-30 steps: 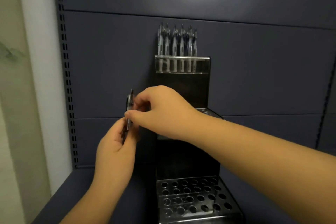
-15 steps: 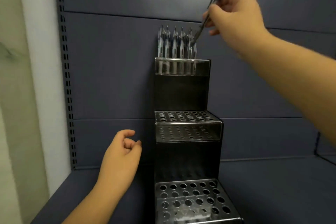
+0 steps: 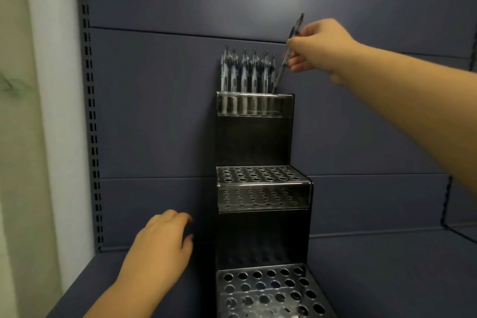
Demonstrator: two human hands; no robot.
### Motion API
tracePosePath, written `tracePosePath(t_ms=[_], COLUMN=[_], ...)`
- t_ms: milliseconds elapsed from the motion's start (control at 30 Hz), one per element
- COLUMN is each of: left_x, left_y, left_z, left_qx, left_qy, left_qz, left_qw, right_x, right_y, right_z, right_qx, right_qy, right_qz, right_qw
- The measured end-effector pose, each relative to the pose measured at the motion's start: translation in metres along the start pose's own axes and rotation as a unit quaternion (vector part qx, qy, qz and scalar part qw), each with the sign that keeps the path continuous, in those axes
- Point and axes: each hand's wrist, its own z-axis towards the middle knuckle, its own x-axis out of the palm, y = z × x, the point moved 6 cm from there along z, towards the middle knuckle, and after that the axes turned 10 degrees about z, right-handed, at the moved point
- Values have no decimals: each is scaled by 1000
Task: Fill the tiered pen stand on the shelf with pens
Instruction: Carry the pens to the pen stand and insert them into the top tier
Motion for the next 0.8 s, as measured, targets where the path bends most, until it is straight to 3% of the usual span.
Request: tracePosePath(t_ms=[133,367,800], left_x=[8,12,16], left_y=[1,4,-1], left_z=[-1,0,-3], left_qx=[19,49,59], left_qy=[11,21,30], left_qz=[16,20,-9], left_qw=[1000,998,998], right_x=[5,27,20], right_y=[7,-1,-14], right_z=[1,-13,-14], right_qx=[-13,54,61], right_qy=[25,131,125], right_qz=[-69,-130,-92], right_qw=[997,981,986])
